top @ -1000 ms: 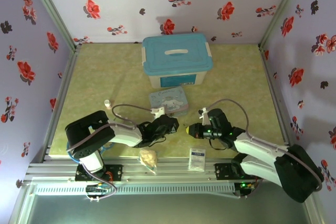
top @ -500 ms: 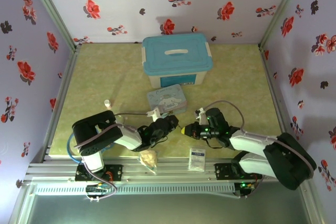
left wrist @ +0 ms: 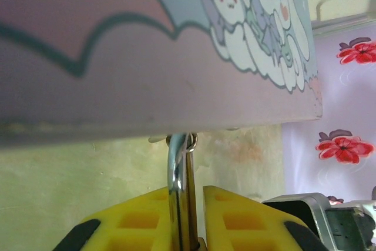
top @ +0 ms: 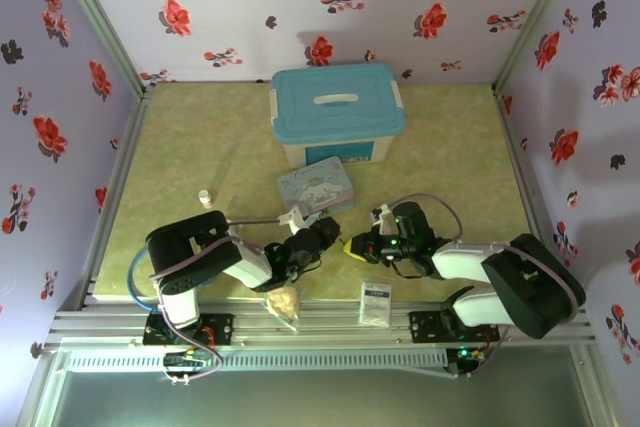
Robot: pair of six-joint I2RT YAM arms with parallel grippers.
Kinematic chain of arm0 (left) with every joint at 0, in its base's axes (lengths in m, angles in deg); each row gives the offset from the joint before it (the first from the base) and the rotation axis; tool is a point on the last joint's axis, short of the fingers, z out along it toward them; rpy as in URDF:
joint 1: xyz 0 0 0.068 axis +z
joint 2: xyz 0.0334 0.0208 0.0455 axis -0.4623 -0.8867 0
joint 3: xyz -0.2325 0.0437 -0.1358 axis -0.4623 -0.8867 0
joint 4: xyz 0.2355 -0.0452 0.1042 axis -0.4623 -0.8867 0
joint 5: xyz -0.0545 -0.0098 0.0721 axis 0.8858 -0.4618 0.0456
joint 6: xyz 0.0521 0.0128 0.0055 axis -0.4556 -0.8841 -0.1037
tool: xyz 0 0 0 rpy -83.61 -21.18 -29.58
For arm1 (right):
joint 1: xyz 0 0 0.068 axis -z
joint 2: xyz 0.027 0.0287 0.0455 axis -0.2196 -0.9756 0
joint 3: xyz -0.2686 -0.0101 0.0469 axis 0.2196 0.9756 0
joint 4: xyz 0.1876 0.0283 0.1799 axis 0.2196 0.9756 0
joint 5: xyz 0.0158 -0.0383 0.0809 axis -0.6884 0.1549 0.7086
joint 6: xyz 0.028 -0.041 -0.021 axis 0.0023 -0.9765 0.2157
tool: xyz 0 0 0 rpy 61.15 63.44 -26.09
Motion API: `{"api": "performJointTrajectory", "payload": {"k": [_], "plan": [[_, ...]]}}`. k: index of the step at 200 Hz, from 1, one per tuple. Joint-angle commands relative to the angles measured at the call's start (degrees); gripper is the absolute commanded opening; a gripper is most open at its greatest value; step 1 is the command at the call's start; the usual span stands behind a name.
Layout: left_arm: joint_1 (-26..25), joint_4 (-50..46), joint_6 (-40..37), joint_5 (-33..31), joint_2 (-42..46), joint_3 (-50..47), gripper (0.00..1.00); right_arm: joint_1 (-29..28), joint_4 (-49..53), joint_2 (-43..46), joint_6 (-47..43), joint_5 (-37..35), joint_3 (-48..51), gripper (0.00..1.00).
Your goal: Unlock the padlock with the key
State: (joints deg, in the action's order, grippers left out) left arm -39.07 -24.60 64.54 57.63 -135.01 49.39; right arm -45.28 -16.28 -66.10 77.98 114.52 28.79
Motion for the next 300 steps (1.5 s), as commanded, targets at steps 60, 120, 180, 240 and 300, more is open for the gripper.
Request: {"api": "performJointTrajectory", "payload": {"k": [60,120,180,240,300], "plan": [[-0.3,4.8,1.4,-1.4,-0.2,-0.3,0.00,1.0,-5.0,-1.1,1.4,2.2,-1.1,0.00],[-0.5,3.8,0.9,-0.7,0.9,0.2,0.00,2.7,-12.7,-4.1,5.1,2.0,-0.8,0.00],[-0.5,4.0,1.3,-0.3,0.1,1.2,0.00,2.4,-27.3,-9.4,13.5,0.1,1.5,0.00],[-0.7,4.1,1.5,0.7,-0.5,2.1,0.00,2.5,-35.2,-15.1,15.4,-1.2,1.4,0.00],[-0.9,5.0,2.1,1.2,-1.6,2.6,0.00,2.5,-50.0,-25.0,21.4,-0.7,0.7,0.00]]}}
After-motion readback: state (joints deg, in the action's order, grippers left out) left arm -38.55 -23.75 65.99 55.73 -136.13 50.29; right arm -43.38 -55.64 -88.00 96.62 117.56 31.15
